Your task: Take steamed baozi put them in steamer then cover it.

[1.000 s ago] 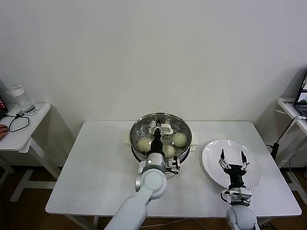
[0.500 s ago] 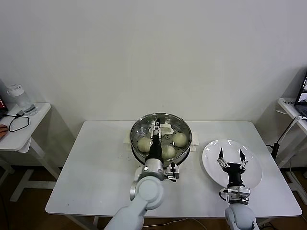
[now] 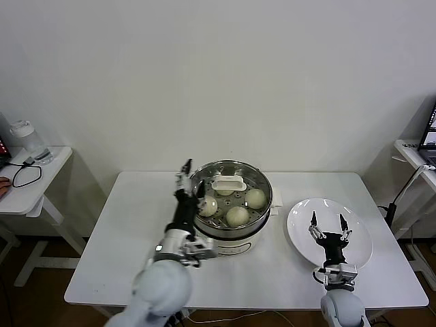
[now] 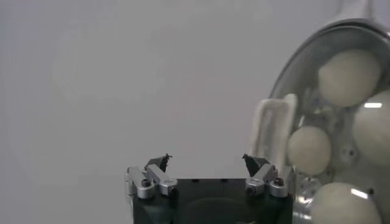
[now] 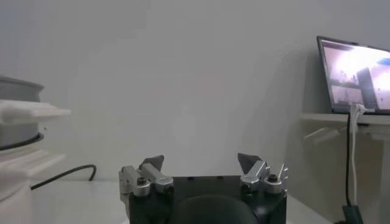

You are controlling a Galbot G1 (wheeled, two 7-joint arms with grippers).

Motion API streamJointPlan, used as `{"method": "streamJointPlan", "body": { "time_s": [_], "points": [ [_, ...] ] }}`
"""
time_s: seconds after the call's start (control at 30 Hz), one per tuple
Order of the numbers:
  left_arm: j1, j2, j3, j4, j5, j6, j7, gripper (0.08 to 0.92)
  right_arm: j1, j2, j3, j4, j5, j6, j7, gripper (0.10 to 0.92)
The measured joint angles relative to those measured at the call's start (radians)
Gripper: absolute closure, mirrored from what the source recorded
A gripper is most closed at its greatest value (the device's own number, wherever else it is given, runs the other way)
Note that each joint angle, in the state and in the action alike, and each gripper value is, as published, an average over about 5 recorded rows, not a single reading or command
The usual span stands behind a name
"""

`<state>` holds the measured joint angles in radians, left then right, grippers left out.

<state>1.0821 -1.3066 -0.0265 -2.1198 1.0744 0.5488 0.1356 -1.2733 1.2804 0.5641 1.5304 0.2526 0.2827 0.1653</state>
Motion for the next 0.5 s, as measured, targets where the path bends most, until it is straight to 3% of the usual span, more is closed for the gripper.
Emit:
{"method": "streamJointPlan", "body": {
  "time_s": [0.2, 0.5],
  "points": [
    [0.069, 0.046, -0.161, 0.025, -0.378, -0.181, -0.129, 0.177, -0.012, -0.011, -0.012, 0.034, 0.068, -0.037, -0.019, 0.203],
    [0.129, 0.054, -0.323, 0.218, -0.805, -0.543, -0.161, 0.177, -0.037, -0.027, -0.014, 0.082, 0.118, -0.067, -0.032, 0.203]
  ]
}}
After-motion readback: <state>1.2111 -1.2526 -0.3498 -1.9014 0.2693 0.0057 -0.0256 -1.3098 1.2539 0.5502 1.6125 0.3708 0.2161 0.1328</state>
